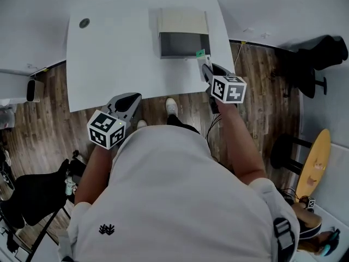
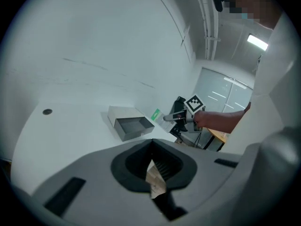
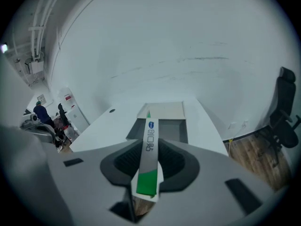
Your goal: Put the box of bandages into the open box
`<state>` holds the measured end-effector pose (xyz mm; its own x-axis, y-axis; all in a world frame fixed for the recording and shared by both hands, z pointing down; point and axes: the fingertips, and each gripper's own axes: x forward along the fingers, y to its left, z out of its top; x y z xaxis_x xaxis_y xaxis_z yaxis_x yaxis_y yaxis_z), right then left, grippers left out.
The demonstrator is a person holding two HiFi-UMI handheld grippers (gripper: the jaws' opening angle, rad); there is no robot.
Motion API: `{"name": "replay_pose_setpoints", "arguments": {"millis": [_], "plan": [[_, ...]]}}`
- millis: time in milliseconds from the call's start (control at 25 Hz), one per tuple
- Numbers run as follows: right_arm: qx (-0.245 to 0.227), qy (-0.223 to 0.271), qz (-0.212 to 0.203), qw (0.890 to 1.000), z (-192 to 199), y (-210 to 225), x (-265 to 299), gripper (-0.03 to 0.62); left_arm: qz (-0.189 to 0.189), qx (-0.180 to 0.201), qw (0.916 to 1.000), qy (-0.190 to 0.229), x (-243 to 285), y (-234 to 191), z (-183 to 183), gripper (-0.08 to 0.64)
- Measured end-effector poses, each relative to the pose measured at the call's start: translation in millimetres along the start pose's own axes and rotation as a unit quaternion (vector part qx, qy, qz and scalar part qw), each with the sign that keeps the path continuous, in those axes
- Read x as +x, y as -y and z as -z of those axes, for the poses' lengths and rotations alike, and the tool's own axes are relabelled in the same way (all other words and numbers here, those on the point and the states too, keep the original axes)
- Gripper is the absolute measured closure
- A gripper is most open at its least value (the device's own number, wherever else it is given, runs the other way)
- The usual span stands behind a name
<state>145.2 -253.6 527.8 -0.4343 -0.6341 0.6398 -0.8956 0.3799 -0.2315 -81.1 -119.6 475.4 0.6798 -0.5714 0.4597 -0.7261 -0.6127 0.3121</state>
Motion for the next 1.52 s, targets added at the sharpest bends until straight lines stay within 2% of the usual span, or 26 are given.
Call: {"name": "replay_pose_setpoints", "arguments": {"millis": [360, 880, 1240, 1520], "plan": [[-0.025, -0.017, -0.015, 0.999, -34, 26, 66, 0.499, -0.049, -0.009, 0.9987, 0.006, 23, -19, -23, 0.554], [-0.047, -0.044, -0.026, 0.998, -40, 48, 118, 0.499, -0.106, -0.030, 0.9939, 0.005, 33, -32, -33, 0.554], [-0.094, -0.056, -0.063, 0.992, -40, 39, 136, 0.499, -0.121, -0.039, 0.9919, -0.004, 43, -28, -36, 0.554], [-0.132, -0.077, -0.072, 0.986, -26, 40, 152, 0.499, -0.128, -0.045, 0.9908, -0.009, 50, -27, -38, 0.554]]}}
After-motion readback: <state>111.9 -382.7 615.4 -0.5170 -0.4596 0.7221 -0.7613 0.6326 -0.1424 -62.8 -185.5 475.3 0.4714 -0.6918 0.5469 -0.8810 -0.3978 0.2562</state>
